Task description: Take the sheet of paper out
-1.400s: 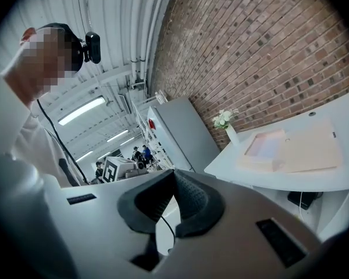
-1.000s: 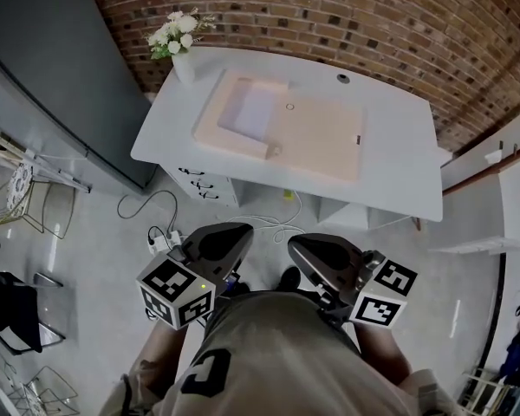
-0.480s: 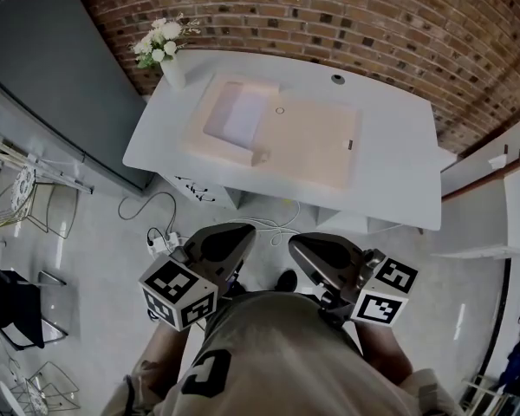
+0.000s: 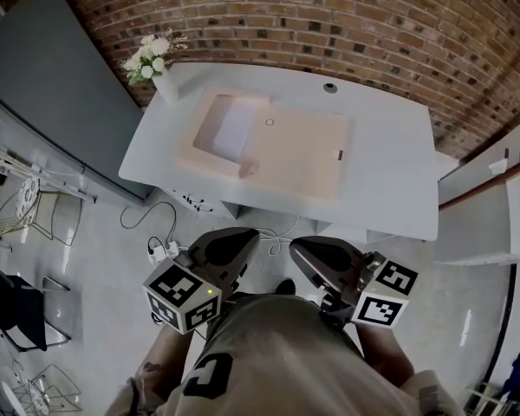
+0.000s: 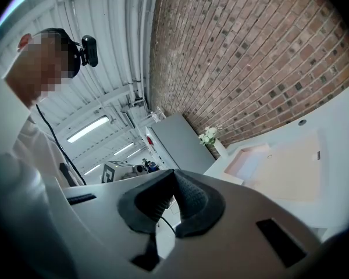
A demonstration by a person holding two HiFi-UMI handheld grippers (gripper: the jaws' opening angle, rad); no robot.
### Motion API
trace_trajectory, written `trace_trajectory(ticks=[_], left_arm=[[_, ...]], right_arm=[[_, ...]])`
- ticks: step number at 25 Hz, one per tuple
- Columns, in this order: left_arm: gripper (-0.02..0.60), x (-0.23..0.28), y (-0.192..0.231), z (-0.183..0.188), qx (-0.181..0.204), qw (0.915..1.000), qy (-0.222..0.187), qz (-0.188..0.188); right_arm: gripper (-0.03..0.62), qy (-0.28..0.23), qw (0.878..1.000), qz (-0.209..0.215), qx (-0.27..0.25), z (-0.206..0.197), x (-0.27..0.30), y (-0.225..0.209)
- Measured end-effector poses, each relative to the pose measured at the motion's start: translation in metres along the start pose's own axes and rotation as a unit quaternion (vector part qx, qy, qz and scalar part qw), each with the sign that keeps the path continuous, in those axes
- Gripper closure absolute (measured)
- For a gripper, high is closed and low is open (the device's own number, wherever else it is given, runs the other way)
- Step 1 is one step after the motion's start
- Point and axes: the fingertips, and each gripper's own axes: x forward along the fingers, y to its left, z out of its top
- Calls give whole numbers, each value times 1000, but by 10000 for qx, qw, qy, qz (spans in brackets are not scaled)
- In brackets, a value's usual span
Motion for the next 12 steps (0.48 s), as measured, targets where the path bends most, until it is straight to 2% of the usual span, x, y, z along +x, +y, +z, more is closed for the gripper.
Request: trace_trajectory(ticks=[12], left_arm=[[568, 15, 0, 14, 31, 9996, -74, 281]], right_arm=[[571, 79, 9997, 201, 78, 12, -13, -15]])
